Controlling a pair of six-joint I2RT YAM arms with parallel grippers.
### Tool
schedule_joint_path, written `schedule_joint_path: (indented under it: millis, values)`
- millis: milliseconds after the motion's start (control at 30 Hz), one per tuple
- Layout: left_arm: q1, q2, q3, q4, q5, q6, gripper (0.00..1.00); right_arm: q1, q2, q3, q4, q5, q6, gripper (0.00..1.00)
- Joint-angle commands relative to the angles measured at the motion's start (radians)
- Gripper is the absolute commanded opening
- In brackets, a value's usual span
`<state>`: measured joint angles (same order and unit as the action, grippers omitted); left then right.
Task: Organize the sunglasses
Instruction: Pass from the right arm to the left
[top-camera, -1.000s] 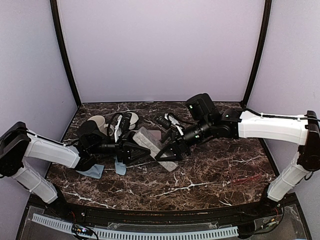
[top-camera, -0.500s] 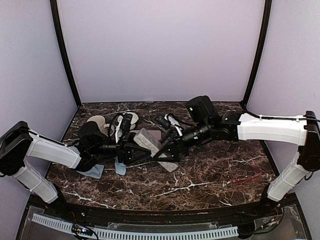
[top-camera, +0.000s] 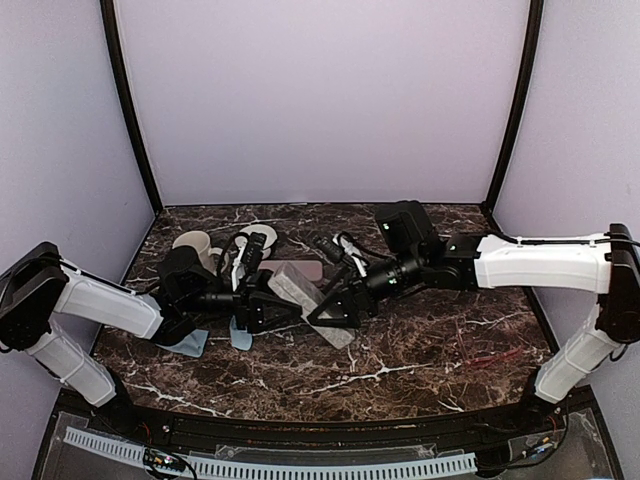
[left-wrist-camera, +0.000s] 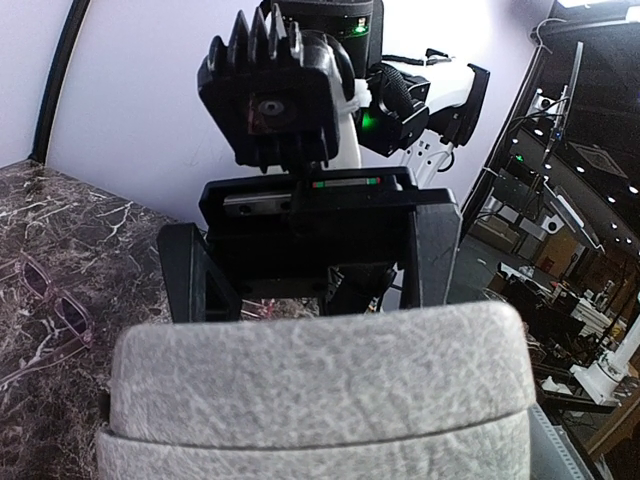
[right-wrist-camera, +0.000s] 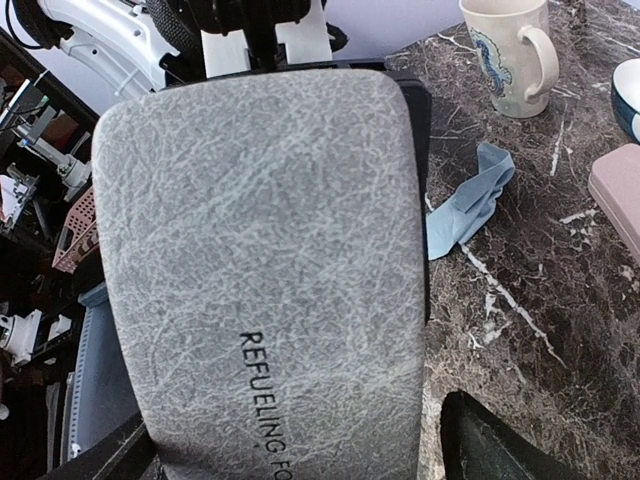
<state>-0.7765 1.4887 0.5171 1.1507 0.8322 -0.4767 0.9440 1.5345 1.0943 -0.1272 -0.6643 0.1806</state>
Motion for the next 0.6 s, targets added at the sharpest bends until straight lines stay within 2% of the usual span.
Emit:
schedule_joint_path:
  millis: [0, 200, 400, 567]
  values:
    - [-0.004, -0.013, -0.015, 0.034, 0.032, 0.025, 0.00, -0.020, -0.039, -0.021, 0.087, -0.040, 0.027, 0.90]
    - [-0.004, -0.004, -0.010, 0.030, 0.039, 0.027, 0.00, -0.027, -0.038, -0.022, 0.093, -0.046, 0.030, 0.89]
    - [-0.004, 0.000, -0.006, 0.024, 0.043, 0.029, 0.00, -0.033, -0.029, -0.024, 0.099, -0.051, 0.037, 0.79]
    - [-0.004, 0.005, 0.001, 0.016, 0.043, 0.025, 0.00, -0.034, -0.022, -0.025, 0.109, -0.066, 0.044, 0.83]
